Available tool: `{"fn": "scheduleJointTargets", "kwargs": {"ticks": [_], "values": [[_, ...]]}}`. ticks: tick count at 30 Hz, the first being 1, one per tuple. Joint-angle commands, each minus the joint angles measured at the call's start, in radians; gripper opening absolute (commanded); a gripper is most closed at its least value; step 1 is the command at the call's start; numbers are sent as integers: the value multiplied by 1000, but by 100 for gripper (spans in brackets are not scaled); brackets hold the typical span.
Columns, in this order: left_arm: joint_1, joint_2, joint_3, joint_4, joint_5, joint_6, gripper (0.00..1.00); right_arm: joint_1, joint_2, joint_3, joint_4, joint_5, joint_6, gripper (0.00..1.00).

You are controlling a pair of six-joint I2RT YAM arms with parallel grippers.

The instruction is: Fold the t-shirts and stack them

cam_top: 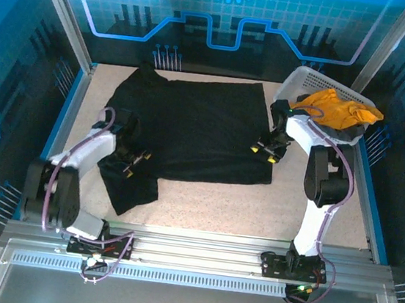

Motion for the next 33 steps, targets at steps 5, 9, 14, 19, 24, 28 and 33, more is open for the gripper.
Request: {"fn": "scheduleJointTargets", "kwargs": {"ticks": [5,9,14,19,24,28,33], "values": [[19,-200,-202,-238,-57,-128,65,22,-190,-114,26,-91,-34,66],[36,-280,-307,-242,-47,-181,61,22,-283,-230,68,-117,-29,67],[41,-269,-377,-162,-34,-192,62,10,-336,-313,74,-118,-50,67],[42,-177,-417,30,-43,-173,58,-42,-376,-412,122,-154,-25,67],[42,-126,-367,-30,-95,-146,10,-98,-389,-474,132,-149,0,63],[42,-220,-304,-187,-170,-114,0,-133,-386,-496,134,-129,20,62],[40,-279,-280,-287,-159,-86,0,-130,-349,-490,113,-104,41,59]]}}
